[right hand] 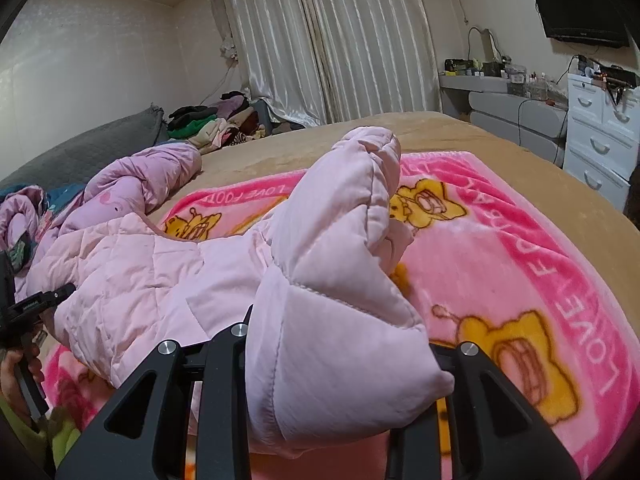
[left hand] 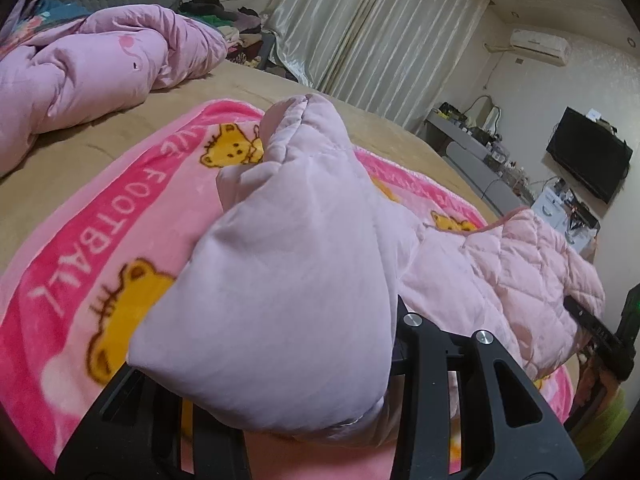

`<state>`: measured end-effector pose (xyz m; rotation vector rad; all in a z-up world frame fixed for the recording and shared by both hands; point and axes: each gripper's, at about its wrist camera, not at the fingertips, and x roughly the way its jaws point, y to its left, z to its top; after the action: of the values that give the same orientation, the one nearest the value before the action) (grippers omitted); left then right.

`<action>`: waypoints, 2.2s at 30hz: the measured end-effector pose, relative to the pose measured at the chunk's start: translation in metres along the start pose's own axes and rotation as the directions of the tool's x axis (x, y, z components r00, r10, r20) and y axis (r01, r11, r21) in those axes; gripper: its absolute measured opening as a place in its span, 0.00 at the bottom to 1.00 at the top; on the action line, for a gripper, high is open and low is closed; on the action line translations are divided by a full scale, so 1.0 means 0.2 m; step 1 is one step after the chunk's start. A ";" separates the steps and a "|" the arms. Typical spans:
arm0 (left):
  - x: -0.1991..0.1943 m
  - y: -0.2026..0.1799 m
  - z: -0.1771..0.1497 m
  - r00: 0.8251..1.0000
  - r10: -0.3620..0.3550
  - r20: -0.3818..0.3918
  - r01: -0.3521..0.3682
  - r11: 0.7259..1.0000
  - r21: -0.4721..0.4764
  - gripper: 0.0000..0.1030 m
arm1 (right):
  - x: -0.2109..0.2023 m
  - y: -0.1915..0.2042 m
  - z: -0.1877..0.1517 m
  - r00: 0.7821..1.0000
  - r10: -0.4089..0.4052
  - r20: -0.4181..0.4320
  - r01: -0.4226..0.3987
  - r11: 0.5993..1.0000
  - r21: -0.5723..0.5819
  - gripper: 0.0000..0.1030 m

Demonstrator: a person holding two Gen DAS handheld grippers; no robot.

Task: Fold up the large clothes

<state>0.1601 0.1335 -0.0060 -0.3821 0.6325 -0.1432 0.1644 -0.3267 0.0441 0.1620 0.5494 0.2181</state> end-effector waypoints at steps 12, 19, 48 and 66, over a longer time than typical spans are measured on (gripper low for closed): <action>-0.02 0.05 -0.10 0.999 0.041 -0.026 -0.040 0.999 0.032 0.29 | -0.04 -0.03 -0.14 0.998 -0.044 -0.048 0.046 0.998 0.043 0.27; 0.01 0.09 -0.13 0.996 0.069 -0.052 -0.068 0.997 0.031 0.31 | 0.04 -0.10 -0.20 0.990 -0.081 -0.112 0.092 0.990 0.103 0.28; 0.01 0.09 -0.24 0.971 0.215 -0.105 -0.213 0.977 0.032 0.75 | 0.15 -0.40 -0.35 0.951 -0.126 -0.281 0.215 0.925 0.312 0.95; -0.48 -0.17 -0.21 0.963 0.262 0.064 -0.268 0.956 0.119 0.91 | -0.35 -0.01 -0.18 0.989 -0.147 -0.001 0.146 0.981 0.132 0.96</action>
<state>0.0573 0.1125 0.0287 -0.1743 0.6189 0.0824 0.0877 -0.3421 0.0489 0.2493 0.5646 0.0379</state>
